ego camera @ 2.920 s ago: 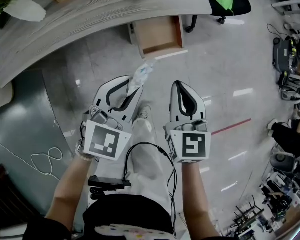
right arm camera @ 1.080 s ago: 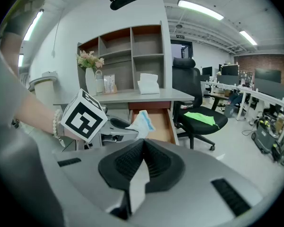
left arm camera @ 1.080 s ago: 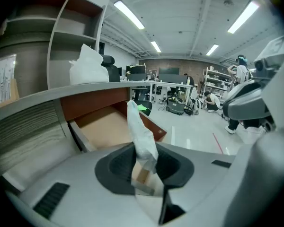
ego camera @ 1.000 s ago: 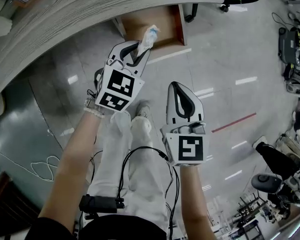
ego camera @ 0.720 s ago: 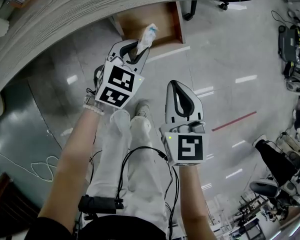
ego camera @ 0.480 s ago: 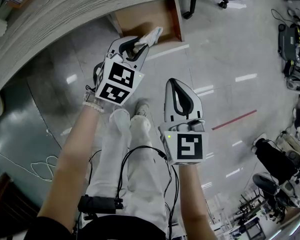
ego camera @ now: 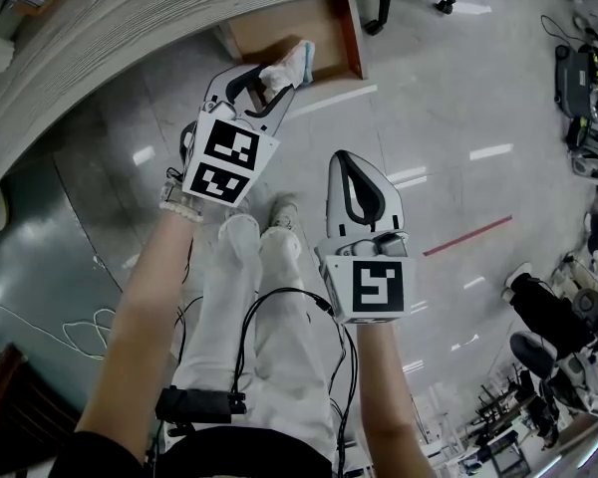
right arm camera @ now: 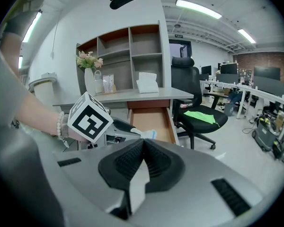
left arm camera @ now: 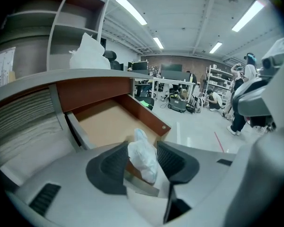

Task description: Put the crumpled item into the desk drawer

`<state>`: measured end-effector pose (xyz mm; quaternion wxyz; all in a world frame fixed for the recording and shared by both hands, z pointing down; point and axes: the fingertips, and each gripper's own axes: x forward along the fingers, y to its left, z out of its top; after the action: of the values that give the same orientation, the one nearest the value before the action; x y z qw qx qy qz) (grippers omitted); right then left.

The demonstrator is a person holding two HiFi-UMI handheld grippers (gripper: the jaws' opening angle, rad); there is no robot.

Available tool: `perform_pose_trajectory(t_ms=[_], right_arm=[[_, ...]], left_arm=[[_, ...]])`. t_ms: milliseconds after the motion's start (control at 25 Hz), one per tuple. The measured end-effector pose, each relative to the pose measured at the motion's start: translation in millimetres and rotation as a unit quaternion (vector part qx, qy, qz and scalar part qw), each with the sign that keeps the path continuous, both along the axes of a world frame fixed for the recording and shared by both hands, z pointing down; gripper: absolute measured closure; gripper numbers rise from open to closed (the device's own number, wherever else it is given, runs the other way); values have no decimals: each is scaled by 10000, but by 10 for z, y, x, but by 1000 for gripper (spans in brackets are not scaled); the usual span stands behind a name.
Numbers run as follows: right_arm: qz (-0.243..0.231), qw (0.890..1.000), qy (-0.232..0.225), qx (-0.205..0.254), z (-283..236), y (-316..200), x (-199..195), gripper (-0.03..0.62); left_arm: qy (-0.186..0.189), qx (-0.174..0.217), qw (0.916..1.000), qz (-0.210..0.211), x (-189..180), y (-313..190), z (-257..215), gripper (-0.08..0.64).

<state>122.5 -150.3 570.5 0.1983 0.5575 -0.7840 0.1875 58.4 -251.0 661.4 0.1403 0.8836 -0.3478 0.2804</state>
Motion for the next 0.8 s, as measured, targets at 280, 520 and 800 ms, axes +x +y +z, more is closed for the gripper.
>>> perform_pose_trajectory(t_ms=[280,520,800], right_arm=[[-19,10000,-7,38,-109,-37,-63,588],[-88,9997,134,187,-234,-28,-139,588],[-171,9993,130,307,-589,32,-284,588]], left_arm=[[15,-67,9997,-216,-177,148,-90,364],[64,-9,9993,-379,-358,305,-281,475],[116,142,9988,-461,-564,543,-749,548]])
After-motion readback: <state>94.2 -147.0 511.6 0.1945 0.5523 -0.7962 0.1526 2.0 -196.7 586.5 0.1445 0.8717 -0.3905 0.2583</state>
